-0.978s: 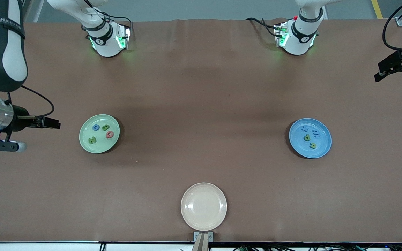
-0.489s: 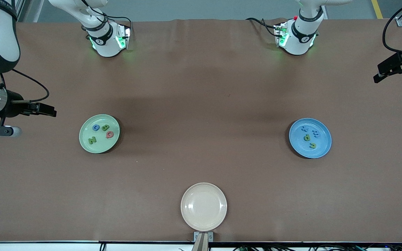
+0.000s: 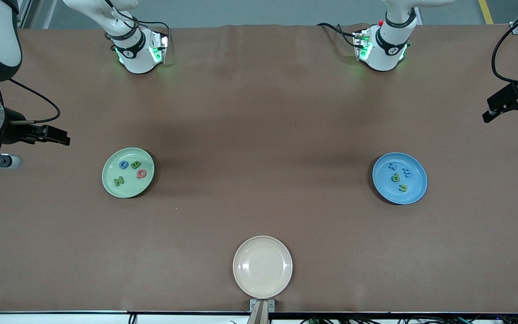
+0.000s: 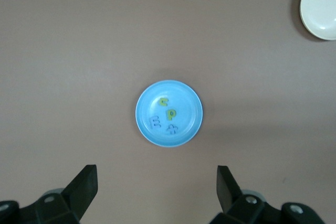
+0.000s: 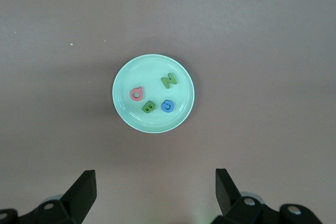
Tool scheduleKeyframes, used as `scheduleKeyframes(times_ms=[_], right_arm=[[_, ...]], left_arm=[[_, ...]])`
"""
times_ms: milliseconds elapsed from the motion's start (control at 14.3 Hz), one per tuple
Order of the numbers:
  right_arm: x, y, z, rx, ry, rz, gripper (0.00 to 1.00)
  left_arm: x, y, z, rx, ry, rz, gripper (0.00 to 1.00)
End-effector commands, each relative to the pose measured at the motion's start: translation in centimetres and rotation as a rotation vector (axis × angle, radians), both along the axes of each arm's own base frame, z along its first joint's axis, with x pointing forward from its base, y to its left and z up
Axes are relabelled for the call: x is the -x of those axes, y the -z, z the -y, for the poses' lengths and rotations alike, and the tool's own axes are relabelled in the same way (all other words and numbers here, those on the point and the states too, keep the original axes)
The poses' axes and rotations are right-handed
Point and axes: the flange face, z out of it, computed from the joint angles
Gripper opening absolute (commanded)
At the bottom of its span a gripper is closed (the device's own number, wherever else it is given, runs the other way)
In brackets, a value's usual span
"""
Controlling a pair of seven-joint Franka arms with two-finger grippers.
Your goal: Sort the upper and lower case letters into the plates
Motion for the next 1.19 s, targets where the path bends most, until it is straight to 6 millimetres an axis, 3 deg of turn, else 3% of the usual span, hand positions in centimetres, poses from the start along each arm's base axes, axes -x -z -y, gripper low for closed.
scheduleKeyframes(times_ms=[0, 419, 699, 978, 1118], right_arm=[[0.7, -2.1, 0.2, 0.012, -0.002, 0.019, 1.00], [0.0, -4.7, 0.7, -0.005, 0.015, 0.067, 1.00], [-0.7, -5.2, 0.7, -0.003, 0.019, 0.084, 1.00], [-0.1, -5.3, 0.6, -0.020, 0.022, 0.049, 1.00], [0.7, -5.1, 2.1, -0.024, 0.043, 0.003, 1.00]], left_arm=[[-1.1, 0.7, -0.5, -0.014, -0.011, 0.015, 1.00], [-0.5, 0.0, -0.9, -0.019, -0.016, 0.018, 1.00], [0.0, -1.6, 0.0, -0.020, 0.000, 0.024, 1.00], [0.5, -1.0, 1.1, -0.017, -0.018, -0.035, 1.00], [0.7, -0.7, 0.9, -0.017, -0.001, -0.057, 1.00]])
